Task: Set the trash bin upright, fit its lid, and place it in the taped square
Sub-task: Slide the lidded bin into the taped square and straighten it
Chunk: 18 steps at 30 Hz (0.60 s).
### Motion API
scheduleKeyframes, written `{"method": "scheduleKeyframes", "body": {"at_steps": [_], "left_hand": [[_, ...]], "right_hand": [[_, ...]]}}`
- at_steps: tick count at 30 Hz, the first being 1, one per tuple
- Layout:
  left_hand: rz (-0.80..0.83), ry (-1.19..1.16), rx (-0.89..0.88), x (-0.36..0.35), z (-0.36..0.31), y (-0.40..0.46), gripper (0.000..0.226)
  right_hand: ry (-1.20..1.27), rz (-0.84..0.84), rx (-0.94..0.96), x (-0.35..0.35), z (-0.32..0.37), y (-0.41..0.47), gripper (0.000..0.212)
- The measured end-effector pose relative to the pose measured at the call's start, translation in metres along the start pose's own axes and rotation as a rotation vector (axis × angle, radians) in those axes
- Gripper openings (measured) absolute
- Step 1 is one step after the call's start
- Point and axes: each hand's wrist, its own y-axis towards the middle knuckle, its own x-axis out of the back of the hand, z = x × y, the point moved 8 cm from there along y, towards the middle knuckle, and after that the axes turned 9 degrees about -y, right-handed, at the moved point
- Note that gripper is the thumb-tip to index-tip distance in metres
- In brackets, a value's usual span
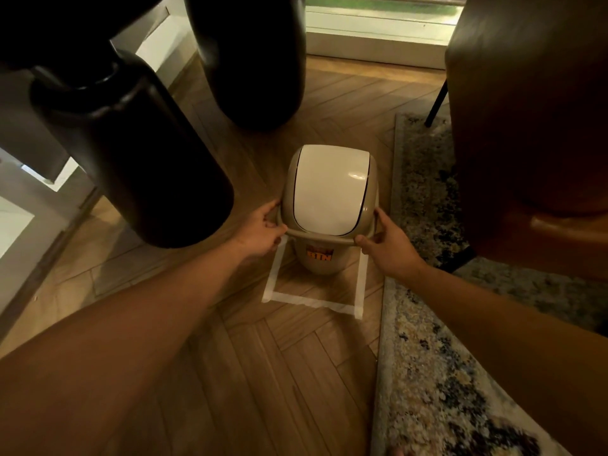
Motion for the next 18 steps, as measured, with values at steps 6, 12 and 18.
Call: {"method": "scheduleKeyframes", "body": {"at_steps": [6, 12, 18], "left_hand": [[-0.007, -0.04, 0.034, 0.0, 0.006, 0.002, 0.072], [-0.049, -0.242, 0.104, 0.003, 0.018, -0.001, 0.071], [-0.034, -0.245, 0.076, 0.0, 0.019, -0.002, 0.067]], "right_hand": [[0.063, -0.009, -0.02, 0.0, -0.003, 0.0, 0.082], [0.093, -0.026, -0.082, -0.001, -0.014, -0.001, 0.072], [0.111, -0.032, -0.119, -0.001, -0.023, -0.002, 0.07]]}}
